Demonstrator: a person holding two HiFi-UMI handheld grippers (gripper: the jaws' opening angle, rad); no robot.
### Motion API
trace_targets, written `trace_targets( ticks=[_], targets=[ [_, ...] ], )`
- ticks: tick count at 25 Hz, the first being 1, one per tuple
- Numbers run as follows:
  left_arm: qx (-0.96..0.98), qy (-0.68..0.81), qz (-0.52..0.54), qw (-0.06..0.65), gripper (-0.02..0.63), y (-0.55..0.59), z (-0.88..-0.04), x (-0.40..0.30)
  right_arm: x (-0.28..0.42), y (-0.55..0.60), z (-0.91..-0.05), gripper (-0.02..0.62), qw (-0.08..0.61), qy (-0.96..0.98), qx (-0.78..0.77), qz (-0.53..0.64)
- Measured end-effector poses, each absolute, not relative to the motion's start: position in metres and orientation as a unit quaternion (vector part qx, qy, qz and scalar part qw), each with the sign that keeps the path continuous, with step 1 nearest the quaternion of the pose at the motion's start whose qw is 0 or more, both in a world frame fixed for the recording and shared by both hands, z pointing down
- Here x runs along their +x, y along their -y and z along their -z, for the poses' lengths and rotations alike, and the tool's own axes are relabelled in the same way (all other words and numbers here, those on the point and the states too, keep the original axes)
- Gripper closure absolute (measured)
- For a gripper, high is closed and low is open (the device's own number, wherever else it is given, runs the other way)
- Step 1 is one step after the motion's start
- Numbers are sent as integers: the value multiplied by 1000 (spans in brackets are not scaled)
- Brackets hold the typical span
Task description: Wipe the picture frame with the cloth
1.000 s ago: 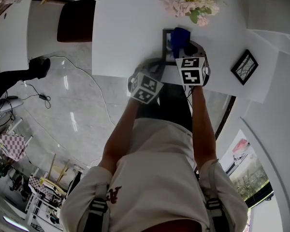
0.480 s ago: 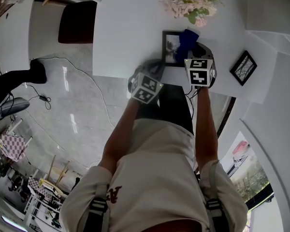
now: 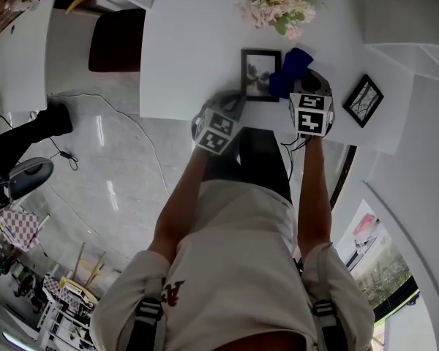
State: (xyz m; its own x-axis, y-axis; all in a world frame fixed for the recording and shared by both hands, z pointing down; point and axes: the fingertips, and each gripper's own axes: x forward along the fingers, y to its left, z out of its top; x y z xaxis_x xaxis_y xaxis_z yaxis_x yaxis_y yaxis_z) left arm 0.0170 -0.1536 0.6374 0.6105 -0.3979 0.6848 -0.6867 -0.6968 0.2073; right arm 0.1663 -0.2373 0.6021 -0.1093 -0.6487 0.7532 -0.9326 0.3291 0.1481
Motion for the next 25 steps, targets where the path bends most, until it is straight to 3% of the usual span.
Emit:
trace_targets(
  ticks=[25],
  targets=[
    [900, 358, -200, 147, 606, 185, -497, 9, 125, 197, -456, 567, 239, 795, 551, -84]
  ],
)
